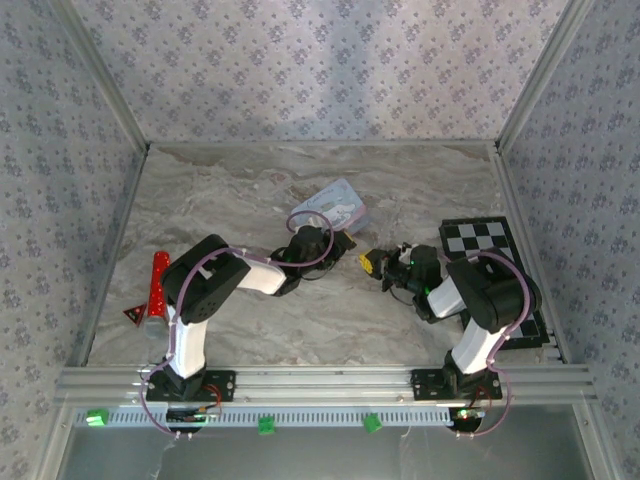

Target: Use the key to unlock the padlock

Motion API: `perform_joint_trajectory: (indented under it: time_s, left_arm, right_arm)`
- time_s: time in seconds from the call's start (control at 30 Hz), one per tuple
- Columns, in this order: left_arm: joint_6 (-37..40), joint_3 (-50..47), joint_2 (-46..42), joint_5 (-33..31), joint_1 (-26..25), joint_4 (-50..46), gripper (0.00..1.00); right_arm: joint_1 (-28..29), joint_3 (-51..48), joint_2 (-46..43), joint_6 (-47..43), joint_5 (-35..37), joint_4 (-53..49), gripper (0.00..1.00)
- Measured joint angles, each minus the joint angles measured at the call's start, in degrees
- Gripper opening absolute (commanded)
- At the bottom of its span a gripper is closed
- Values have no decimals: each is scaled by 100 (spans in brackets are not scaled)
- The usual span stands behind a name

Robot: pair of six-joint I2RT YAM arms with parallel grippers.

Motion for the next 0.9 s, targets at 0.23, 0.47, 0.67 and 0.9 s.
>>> perform_joint_trajectory:
  time_s: [0.23, 0.47, 0.67, 0.9]
  left_arm:
    - [-44, 42, 0, -17, 0, -68, 3]
    - [-63, 52, 0, -17, 0, -76, 2]
    - [-83, 83, 0, -20, 0, -114, 2]
    - [-81, 146, 0, -28, 0, -243, 1]
  right_arm:
    - [-59, 83, -293, -74, -28, -455, 0]
    - [-11, 149, -514, -133, 0, -857, 0]
    - [92, 149, -426, -131, 37, -748, 0]
    - [-48, 149, -188, -33, -155, -400, 0]
